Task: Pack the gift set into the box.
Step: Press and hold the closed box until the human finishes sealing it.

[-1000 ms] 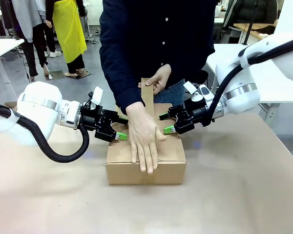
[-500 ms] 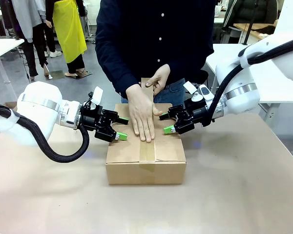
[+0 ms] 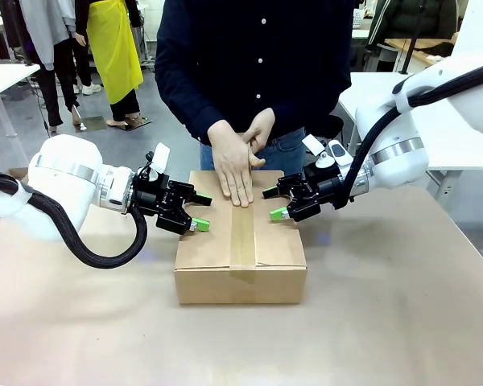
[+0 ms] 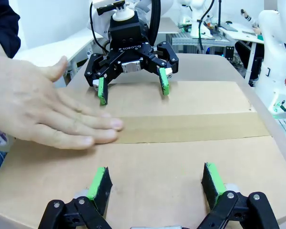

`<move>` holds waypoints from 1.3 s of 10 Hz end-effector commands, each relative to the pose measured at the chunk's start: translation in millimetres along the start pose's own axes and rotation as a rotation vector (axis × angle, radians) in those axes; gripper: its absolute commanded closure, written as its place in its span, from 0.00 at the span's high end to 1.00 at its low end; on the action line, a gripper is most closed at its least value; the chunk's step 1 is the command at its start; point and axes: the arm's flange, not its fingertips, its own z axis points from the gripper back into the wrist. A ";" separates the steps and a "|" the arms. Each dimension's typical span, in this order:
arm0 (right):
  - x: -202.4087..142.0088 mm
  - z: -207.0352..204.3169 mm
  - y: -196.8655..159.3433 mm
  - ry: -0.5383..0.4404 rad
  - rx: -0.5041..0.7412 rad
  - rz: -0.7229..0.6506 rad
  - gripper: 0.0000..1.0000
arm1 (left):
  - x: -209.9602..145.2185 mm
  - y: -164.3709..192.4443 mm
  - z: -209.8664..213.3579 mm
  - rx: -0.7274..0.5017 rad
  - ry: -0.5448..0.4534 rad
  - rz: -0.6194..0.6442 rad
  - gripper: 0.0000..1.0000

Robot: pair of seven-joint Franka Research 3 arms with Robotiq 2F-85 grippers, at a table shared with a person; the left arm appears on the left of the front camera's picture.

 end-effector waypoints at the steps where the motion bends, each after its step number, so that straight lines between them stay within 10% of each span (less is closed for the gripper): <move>1: -2.9 -1.3 1.2 -0.003 -0.017 -0.013 1.00 | -1.2 -2.0 0.4 0.001 0.006 0.001 1.00; 13: -2.9 -1.3 1.2 -0.003 -0.017 -0.013 1.00 | -1.2 -2.0 0.4 0.001 0.006 0.001 1.00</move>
